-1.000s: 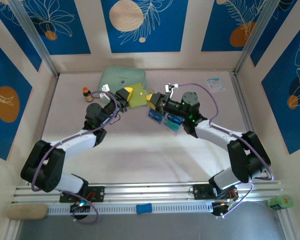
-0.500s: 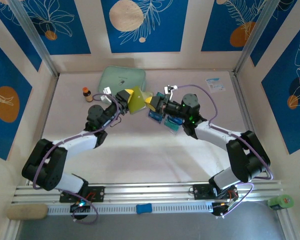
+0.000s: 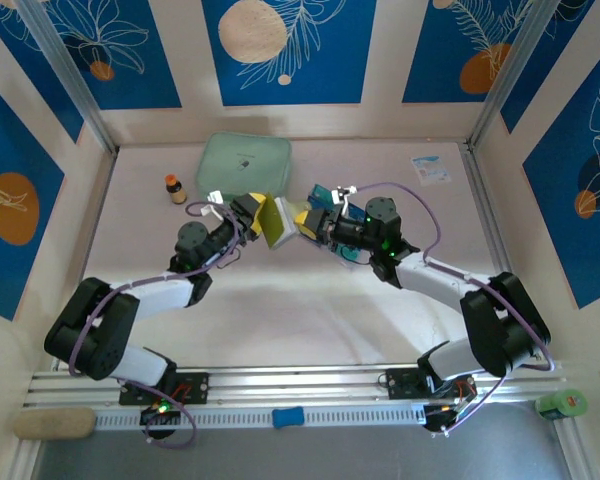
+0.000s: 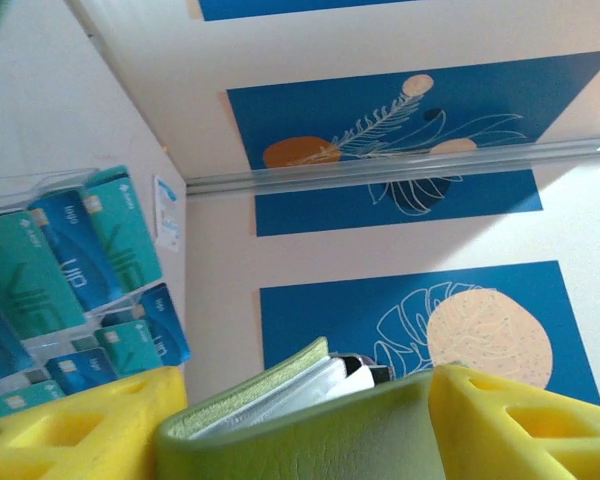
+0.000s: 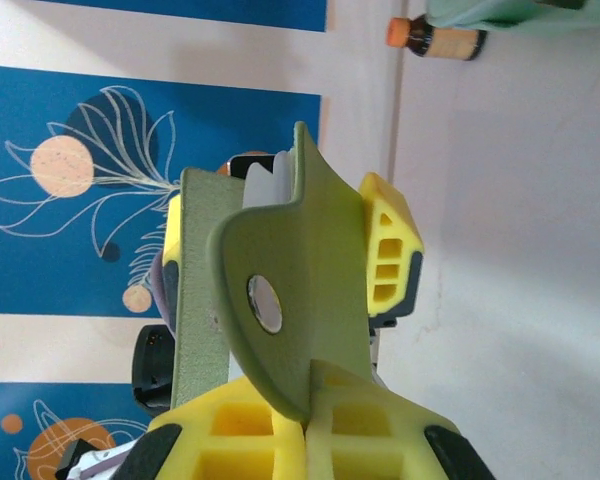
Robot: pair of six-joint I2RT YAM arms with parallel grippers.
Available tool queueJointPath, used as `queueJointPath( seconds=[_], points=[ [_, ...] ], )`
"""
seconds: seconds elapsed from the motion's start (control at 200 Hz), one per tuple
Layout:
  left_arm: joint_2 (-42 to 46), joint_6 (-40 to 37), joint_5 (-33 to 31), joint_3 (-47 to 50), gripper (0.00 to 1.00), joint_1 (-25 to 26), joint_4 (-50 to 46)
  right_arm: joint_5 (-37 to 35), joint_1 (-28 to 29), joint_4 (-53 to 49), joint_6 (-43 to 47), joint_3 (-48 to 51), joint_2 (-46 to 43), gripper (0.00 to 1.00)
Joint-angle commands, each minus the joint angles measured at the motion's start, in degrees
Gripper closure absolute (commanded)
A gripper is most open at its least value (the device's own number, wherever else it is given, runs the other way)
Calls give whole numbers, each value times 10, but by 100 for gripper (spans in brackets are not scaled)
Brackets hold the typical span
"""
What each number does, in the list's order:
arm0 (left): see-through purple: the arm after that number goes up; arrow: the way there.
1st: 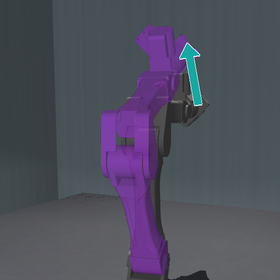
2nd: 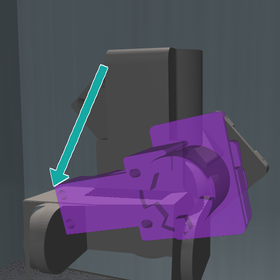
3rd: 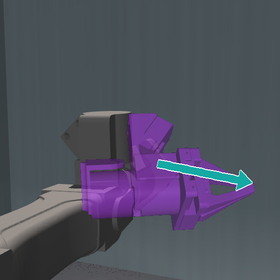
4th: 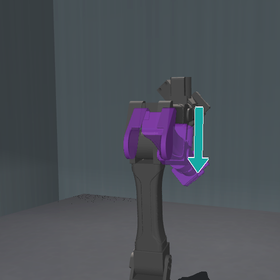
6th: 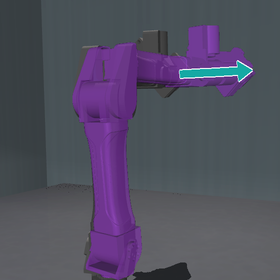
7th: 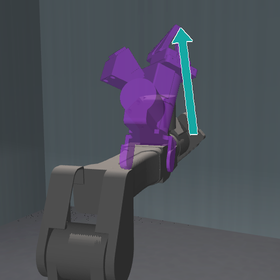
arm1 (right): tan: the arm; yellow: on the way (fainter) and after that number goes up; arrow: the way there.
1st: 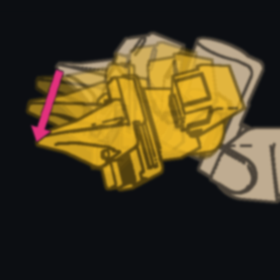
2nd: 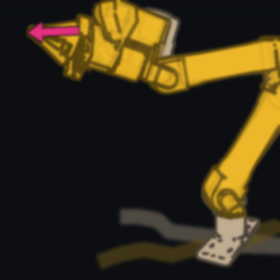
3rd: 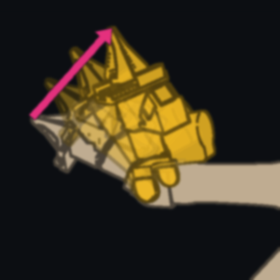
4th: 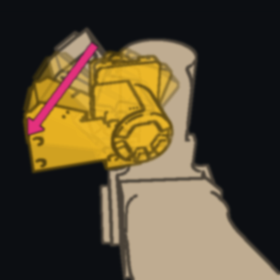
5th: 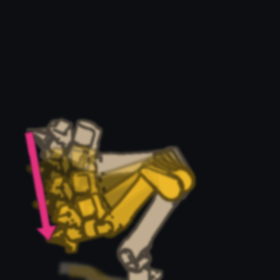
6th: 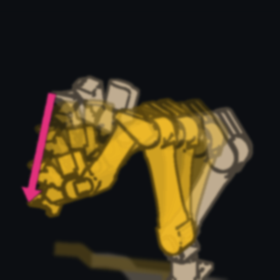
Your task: Put the credit cards into the card holder
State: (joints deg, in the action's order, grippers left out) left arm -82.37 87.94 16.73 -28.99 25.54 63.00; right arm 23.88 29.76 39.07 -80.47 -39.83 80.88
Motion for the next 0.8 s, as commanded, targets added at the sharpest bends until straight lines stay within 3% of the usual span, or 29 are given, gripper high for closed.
queueJointPath(
  seconds=[0.0, 0.29, 0.795],
  points=[
    [-2, -29, 18, 13, 34, -12, 18, -14, 7, -18, 22, 16, -18, 100],
    [30, -97, 57, 14, 33, -41, -75, -49, 35, -24, 43, 53, 3, 100],
    [121, -360, 47, -57, 31, -46, -481, -139, 71, 14, 70, 141, 40, 100]
  ],
)
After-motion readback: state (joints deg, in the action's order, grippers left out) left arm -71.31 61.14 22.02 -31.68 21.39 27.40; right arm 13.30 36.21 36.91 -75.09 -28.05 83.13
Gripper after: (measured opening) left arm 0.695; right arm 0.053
